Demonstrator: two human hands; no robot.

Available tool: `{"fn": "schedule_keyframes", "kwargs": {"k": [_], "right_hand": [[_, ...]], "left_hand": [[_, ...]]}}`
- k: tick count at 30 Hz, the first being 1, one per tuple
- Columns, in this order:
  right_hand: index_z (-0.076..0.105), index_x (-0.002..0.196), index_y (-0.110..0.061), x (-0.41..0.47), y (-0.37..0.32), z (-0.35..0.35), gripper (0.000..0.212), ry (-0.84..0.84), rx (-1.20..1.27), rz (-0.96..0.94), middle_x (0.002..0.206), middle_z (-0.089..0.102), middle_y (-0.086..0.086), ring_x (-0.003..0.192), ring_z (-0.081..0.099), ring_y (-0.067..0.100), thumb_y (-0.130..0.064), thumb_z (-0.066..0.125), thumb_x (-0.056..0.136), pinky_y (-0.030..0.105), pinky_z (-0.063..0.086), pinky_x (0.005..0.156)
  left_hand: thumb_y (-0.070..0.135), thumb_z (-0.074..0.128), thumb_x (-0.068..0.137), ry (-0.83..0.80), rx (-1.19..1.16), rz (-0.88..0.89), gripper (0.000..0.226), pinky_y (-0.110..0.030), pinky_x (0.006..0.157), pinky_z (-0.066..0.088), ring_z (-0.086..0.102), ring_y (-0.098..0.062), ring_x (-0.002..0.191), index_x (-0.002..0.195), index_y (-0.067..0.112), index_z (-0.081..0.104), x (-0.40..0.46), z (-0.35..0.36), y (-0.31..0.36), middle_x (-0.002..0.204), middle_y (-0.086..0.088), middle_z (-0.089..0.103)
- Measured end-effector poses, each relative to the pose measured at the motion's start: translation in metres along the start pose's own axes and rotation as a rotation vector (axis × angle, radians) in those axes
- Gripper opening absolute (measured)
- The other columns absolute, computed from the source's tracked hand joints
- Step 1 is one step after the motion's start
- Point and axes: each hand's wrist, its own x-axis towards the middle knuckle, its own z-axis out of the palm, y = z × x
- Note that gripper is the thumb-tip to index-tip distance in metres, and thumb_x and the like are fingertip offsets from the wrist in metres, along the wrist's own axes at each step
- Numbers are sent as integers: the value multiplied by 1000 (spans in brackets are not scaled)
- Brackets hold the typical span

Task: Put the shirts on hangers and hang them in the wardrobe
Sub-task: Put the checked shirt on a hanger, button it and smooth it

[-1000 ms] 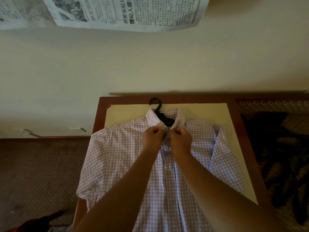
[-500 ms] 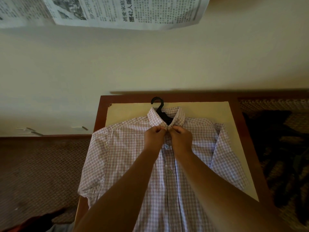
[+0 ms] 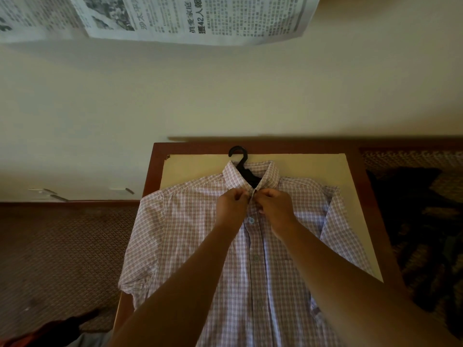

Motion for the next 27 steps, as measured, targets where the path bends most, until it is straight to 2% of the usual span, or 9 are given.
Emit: {"fn": "schedule_keyframes", "kwargs": {"k": [4, 8, 11, 13, 17, 19, 23, 27], "right_hand": [[67, 72, -14, 3, -2, -2, 16, -17, 20, 43, 71, 67, 7, 66, 62, 18, -9, 65, 87, 26, 51, 61], [69, 77, -9, 8, -4, -2, 9, -40, -6, 82, 84, 70, 20, 75, 64, 32, -11, 67, 85, 43, 55, 76], [69, 80, -3, 12, -6, -2, 11, -44, -42, 86, 91, 68, 28, 73, 58, 29, -12, 66, 86, 38, 50, 71], [69, 82, 0, 13, -6, -2, 13, -52, -46, 90, 88, 67, 27, 73, 57, 28, -12, 65, 87, 36, 48, 68], [66, 84, 2, 14, -3, -2, 18, -35, -6, 96, 79, 64, 17, 71, 57, 26, -15, 64, 88, 31, 47, 63], [67, 80, -4, 14, -5, -1, 16, -52, 7, 89, 76, 65, 13, 70, 58, 23, -16, 63, 89, 28, 47, 61], [65, 76, -14, 15, -5, -3, 20, -84, -25, 7, 76, 66, 4, 71, 62, 16, -13, 57, 94, 26, 51, 65], [65, 90, -6, 15, 7, 5, 12, 14, -159, -129, 77, 60, 0, 73, 57, 14, -12, 56, 94, 22, 45, 64]], "left_hand": [[16, 55, 95, -40, 135, 145, 12, -6, 53, 44, 59, -3, 69, 102, 14, 64, -3, -3, -1, 83, 5, 65], [24, 57, 95, -71, 211, 246, 4, -11, 56, 49, 60, 0, 66, 93, 23, 61, -7, -3, 1, 77, 11, 62], [23, 52, 97, -32, 297, 275, 11, -9, 54, 43, 57, -2, 67, 93, 18, 62, -2, -2, 1, 76, 10, 60], [19, 50, 98, -13, 320, 281, 14, -11, 54, 43, 56, -3, 67, 94, 15, 63, 2, 0, 1, 76, 8, 60], [17, 50, 96, -32, 272, 250, 17, -22, 57, 47, 59, -12, 68, 94, 12, 66, 9, 2, 3, 80, 0, 65], [16, 51, 96, -53, 236, 200, 17, -26, 58, 48, 60, -15, 69, 95, 11, 67, 13, 1, 4, 81, -3, 67], [14, 50, 97, -66, 126, 53, 17, -18, 57, 45, 57, -9, 69, 100, 12, 67, 19, 0, 5, 80, 2, 64], [18, 48, 99, -65, 166, 37, 21, -8, 49, 38, 52, -4, 65, 102, 7, 65, 19, 1, 4, 76, 5, 59]]}}
